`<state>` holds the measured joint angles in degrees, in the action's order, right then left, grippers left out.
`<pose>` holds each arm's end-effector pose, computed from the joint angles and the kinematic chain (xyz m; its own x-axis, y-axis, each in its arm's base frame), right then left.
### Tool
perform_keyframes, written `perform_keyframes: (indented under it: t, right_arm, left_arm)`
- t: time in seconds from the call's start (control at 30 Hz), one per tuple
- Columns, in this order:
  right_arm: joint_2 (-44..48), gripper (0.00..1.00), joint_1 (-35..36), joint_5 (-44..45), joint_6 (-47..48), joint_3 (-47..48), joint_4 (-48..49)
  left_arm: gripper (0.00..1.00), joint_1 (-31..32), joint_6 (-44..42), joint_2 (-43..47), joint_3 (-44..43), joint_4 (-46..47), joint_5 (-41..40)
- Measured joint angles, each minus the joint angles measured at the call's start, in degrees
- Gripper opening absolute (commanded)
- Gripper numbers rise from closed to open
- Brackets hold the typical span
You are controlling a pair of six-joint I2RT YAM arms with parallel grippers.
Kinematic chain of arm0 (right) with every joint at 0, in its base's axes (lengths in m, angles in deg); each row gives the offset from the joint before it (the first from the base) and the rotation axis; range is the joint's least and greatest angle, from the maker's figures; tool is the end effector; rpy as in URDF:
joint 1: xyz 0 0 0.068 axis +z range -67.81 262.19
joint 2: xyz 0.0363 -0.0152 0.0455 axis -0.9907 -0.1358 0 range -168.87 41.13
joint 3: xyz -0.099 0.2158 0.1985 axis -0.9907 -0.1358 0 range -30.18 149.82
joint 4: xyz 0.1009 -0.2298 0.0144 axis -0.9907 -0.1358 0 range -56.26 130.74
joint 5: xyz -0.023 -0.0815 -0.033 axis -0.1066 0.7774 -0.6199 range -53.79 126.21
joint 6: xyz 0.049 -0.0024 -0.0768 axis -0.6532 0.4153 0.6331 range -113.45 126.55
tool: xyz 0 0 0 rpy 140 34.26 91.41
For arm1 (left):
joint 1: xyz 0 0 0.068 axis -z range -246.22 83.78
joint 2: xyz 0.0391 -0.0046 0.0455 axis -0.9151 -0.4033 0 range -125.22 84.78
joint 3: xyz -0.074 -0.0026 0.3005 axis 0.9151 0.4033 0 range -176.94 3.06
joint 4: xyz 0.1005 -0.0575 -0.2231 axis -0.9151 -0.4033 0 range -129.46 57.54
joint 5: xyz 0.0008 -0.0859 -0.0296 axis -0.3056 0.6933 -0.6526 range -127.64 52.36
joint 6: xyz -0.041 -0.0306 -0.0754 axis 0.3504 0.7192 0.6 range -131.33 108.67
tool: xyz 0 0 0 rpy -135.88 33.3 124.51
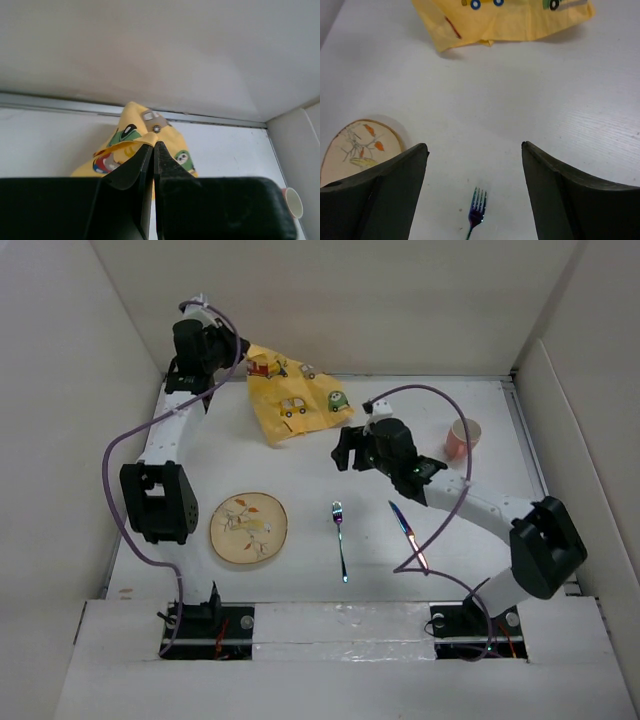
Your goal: Set the dinner table for one person
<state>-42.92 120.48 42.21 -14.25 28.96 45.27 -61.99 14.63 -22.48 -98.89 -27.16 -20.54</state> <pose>0.2972 0.2238 0.3152 -0.4471 0.0971 -0.8892 -0.4070 0.8631 0.2989 0.4970 -0.0608 0.4397 -0.1593 -0.4077 -0.8991 0.3268 0.8376 -0.4378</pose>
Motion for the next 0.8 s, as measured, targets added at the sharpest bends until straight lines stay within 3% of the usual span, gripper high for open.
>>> perform_keyframes:
  t: [0.07,0.1,0.13,0.27,0.3,0.33,0.43,0.67,0.8]
  right_arm:
    - [-5.3,0.66,-0.4,-0.3,0.0,1.4,0.0]
    - [-7.7,0.53,-0.6,-0.7,0.1,2.3,0.1]
    - [-10.2,0.31,-0.9,-1.2,0.2,3.5,0.1]
    - [-19.6,0.28,-2.8,-3.5,-0.6,10.1,0.4]
    - [-21.8,0.32,-3.1,-4.0,-0.9,12.0,0.7]
    - [-23.5,0.46,-3.3,-4.7,-1.2,13.8,0.9]
    - [-28.4,0.71,-3.3,-6.6,-1.4,19.1,2.1]
    - [-40.1,0.85,2.1,-13.2,0.3,37.2,1.4]
    - [-43.3,0.90,6.1,-12.3,1.7,41.7,0.6]
  left_arm:
    - [0.00,-3.7,2.1,0.1,3.5,2.2,2.1]
    - [0.00,-5.4,3.0,0.0,4.8,2.6,2.9]
    - [0.00,-7.0,3.7,-0.3,5.7,2.8,3.7]
    - [0.00,-10.9,6.0,-1.1,7.4,4.1,5.3]
    - [0.00,-11.0,6.7,-1.1,7.6,4.8,5.9]
    - [0.00,-10.8,7.3,-1.2,7.8,5.6,6.7]
    - [0.00,-9.4,8.7,-1.1,7.8,8.0,8.2]
    - [0.00,-5.6,10.8,-1.1,8.6,11.5,10.3]
    - [0.00,-4.1,13.2,-1.1,9.7,12.6,11.2]
